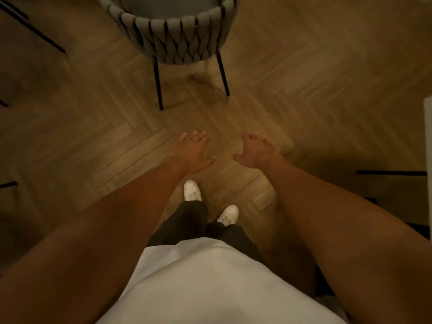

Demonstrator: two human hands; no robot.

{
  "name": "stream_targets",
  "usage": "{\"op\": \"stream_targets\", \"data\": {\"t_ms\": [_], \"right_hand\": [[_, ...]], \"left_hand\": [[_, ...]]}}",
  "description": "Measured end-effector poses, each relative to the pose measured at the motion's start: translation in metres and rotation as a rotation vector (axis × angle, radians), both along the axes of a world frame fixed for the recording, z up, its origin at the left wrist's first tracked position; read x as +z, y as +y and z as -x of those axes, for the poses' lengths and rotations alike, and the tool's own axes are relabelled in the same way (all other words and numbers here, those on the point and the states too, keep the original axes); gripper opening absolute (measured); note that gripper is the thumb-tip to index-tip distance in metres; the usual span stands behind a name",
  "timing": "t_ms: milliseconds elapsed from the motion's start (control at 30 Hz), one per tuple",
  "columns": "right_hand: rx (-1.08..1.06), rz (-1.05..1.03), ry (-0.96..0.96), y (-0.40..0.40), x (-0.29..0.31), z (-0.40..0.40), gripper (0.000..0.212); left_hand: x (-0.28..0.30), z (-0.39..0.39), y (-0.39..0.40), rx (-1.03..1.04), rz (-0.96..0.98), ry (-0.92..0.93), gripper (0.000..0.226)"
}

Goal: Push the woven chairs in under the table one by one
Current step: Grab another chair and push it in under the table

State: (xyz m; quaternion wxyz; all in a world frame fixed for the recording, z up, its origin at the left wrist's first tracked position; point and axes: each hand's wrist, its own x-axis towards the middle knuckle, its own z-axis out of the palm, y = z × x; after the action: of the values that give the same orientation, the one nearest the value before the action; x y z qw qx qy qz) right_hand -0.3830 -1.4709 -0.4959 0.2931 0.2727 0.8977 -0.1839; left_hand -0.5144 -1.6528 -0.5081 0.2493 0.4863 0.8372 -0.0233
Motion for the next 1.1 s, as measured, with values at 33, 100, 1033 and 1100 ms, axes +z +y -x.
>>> {"op": "stream_targets", "data": {"t_ms": [33,100,1033,1100], "right_hand": [[0.020,0.000,0.004,0.006,-0.002,0.013,0.085],[0.045,0.003,0.011,0.019,-0.006,0.040,0.085],[0.372,-0.098,0.096,0.190,-0.039,0.418,0.094],[0.458,-0.129,0.054,0.204,-0.050,0.435,0.094]], "left_hand": [[-0.001,0.009,0.005,0.018,-0.005,-0.011,0.078],[-0.003,0.030,0.015,0.036,0.000,-0.022,0.078],[-0.029,0.375,0.178,0.249,-0.006,0.073,0.090],[-0.038,0.388,0.192,0.262,0.039,0.069,0.092]]}}
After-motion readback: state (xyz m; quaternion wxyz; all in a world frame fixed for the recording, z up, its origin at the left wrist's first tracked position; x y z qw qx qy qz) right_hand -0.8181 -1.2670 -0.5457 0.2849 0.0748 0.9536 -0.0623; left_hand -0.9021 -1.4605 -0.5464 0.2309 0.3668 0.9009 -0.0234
